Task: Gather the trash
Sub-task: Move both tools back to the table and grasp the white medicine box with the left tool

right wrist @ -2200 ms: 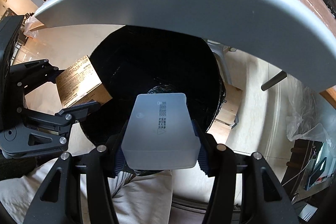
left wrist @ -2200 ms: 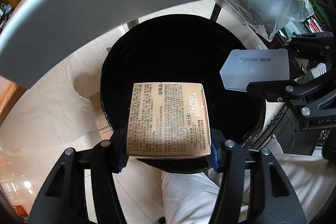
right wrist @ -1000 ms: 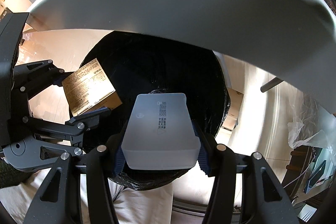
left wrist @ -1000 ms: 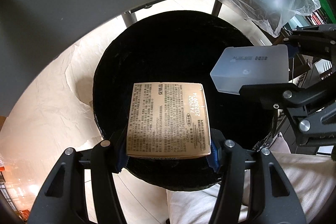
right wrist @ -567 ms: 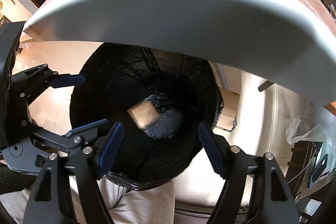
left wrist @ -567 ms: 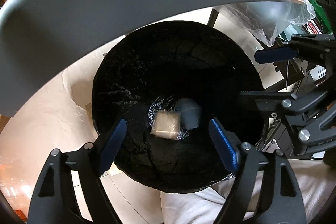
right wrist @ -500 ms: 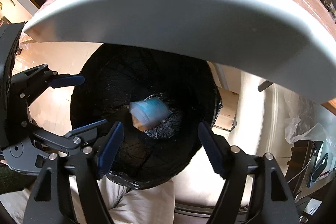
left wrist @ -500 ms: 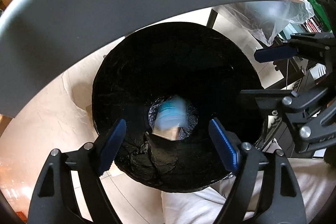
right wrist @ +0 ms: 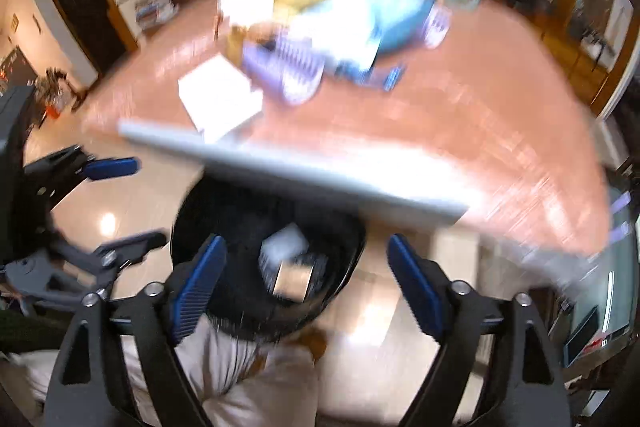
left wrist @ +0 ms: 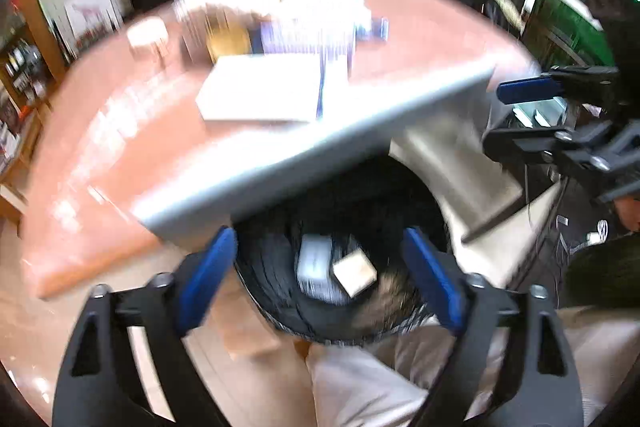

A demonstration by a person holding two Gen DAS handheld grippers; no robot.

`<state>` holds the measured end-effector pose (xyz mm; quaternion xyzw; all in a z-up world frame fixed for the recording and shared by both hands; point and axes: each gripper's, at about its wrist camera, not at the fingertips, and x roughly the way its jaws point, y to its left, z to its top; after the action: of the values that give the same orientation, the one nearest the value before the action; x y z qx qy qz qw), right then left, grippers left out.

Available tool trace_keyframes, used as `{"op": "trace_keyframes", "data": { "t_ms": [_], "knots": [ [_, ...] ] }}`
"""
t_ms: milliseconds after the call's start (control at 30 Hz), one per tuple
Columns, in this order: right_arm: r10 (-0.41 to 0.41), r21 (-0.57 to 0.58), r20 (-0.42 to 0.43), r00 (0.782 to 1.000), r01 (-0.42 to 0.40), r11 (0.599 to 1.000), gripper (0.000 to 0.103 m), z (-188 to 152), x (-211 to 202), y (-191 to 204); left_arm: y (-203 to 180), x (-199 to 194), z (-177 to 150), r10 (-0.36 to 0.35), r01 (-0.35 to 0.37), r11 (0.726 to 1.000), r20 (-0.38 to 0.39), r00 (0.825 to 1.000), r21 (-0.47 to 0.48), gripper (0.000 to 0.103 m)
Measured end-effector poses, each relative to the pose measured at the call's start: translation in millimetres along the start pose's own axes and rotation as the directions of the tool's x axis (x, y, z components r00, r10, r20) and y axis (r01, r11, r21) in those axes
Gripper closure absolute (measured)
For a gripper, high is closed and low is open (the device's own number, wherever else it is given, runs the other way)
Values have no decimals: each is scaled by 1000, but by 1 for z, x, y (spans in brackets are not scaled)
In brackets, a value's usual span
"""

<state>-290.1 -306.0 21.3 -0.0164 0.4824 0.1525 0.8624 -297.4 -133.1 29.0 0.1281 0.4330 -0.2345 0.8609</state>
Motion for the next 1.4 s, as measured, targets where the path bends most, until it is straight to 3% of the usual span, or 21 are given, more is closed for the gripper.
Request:
{"op": "trace_keyframes", "data": {
  "t_ms": [100, 200, 333, 567, 1067, 1100, 1267, 1400],
  "knots": [
    [-29, 14, 81, 996, 28, 1000, 9, 28, -13, -10, 4, -17, 21, 41, -42, 999, 79, 996, 7, 1],
    [-51, 74, 100, 994, 44, 996, 8, 63, -4, -26, 11, -12, 42, 54, -55, 999, 93, 994, 2, 1],
    [-20, 144, 100, 995, 6, 990, 8, 94, 15, -38, 18, 10, 57, 93, -95, 995, 60, 994, 26, 1],
    [-5, 188, 2, 1000, 4, 982, 8, 123, 65, -42, 29, 43, 65, 14, -14, 1000, -38, 999, -10, 1],
    [75, 376, -58, 995, -47, 925, 8, 169, 123, -68, 27, 77, 80, 20, -12, 997, -107, 994, 80, 1],
    [74, 377, -59, 996, -47, 925, 9, 170, 124, -66, 28, 78, 81, 26, -17, 996, -112, 993, 83, 1],
    [113, 378, -52, 992, -86, 922, 34, 173, 129, -60, 37, 82, 83, -25, 33, 998, -129, 991, 61, 3],
    [162, 397, -28, 986, -138, 907, 43, 166, 123, -63, 43, 81, 82, -35, 40, 998, -126, 991, 40, 6]
  ]
}}
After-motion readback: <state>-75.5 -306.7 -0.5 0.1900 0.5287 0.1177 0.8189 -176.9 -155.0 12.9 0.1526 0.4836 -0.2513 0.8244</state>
